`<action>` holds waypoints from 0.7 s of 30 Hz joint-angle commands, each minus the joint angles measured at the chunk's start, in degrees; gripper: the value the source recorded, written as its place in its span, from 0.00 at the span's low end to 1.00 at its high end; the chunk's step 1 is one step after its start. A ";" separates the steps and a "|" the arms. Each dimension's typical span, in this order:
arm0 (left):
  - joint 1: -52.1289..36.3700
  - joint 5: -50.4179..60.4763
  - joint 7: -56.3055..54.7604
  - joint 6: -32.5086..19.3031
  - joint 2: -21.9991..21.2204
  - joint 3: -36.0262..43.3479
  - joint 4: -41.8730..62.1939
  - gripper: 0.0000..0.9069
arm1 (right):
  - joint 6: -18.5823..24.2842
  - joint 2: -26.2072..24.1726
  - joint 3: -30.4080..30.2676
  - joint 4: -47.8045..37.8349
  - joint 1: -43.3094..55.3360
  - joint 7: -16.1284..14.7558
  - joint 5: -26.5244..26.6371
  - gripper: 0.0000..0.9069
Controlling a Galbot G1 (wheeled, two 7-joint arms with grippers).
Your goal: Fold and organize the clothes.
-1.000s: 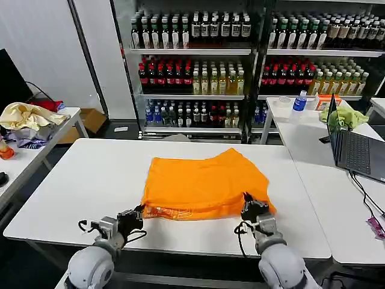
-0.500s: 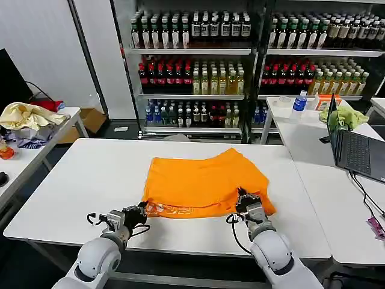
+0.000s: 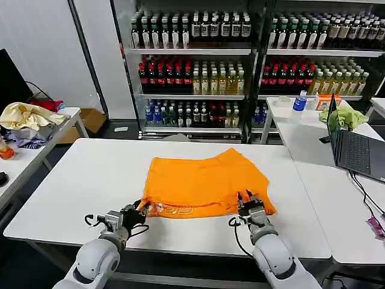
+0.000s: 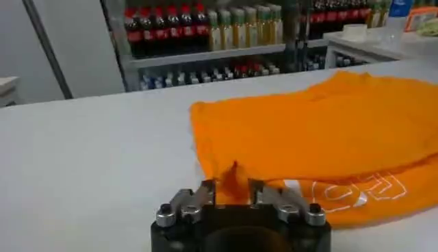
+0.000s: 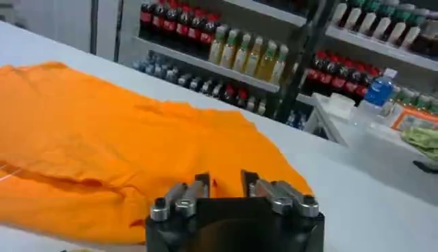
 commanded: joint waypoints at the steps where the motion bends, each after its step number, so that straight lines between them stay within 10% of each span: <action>1: 5.45 -1.28 -0.33 -0.01 -0.47 -2.61 -2.27 1.00 | 0.33 -0.09 5.40 4.59 -5.29 0.42 2.96 1.00; 13: 3.85 -1.35 -0.62 0.20 -1.98 -1.39 -0.07 1.00 | -0.84 0.75 8.95 -3.59 -6.17 2.08 8.45 1.00; 14: 3.81 -1.34 -0.59 0.20 -2.02 -1.27 -0.13 0.96 | -0.79 0.81 9.10 -4.17 -6.18 2.11 8.95 1.00; 16: 3.79 -1.33 -0.60 0.19 -2.11 -1.08 -0.01 0.54 | -0.82 0.89 9.18 -4.89 -6.01 2.15 9.73 0.99; 17: 3.77 -1.33 -0.57 0.16 -2.15 -1.00 0.10 0.21 | -0.86 0.96 9.13 -5.26 -5.77 2.20 10.10 0.47; 18: 3.76 -1.34 -0.56 0.15 -2.25 -0.86 0.40 0.10 | -0.98 1.03 9.03 -5.81 -5.49 2.33 10.98 0.19; 19: 3.72 -1.33 -0.57 0.11 -2.29 -0.81 0.54 0.03 | -1.13 1.12 8.91 -6.22 -5.22 2.50 11.94 0.00; 21: 3.64 -1.30 -0.60 0.02 -2.53 -0.76 0.96 0.01 | -1.12 1.27 8.71 -6.86 -4.67 2.98 14.00 0.00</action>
